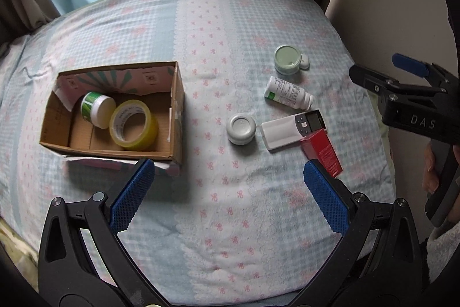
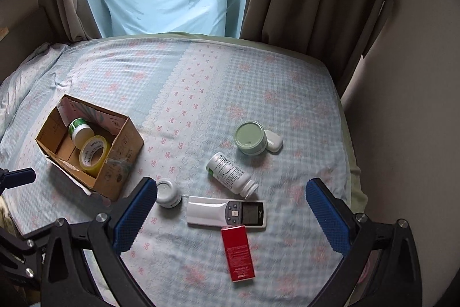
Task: Organize rigid objects
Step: 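Grasp the small white cream jar with the left tool while the right tool grasps the green-lidded jar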
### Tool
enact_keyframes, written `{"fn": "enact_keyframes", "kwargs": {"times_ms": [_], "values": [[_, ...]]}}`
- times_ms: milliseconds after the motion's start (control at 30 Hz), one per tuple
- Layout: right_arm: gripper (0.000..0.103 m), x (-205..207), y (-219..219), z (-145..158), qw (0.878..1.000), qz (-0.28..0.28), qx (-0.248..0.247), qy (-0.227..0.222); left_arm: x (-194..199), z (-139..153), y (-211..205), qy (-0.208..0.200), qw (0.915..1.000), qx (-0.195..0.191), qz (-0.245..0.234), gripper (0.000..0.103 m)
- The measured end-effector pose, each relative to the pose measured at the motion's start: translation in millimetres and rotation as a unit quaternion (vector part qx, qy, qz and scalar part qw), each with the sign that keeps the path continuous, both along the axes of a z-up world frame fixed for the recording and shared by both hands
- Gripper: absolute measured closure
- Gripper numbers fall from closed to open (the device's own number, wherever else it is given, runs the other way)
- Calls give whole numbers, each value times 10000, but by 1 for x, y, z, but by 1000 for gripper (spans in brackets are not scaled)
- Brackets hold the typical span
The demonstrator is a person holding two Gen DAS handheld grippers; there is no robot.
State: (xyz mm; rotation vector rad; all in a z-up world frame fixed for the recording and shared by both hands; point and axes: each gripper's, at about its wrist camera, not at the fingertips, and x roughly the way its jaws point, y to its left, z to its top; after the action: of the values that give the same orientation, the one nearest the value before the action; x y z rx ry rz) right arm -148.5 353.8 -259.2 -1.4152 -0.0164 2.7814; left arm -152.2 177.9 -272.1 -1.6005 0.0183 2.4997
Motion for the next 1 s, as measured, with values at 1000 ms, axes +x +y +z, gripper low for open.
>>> {"fn": "enact_keyframes", "kwargs": {"times_ms": [1000], "values": [[0,-187,38,-197,9844,-869,64,-1529,-129,-208,38,-1618,9787,195,1250,15]]}}
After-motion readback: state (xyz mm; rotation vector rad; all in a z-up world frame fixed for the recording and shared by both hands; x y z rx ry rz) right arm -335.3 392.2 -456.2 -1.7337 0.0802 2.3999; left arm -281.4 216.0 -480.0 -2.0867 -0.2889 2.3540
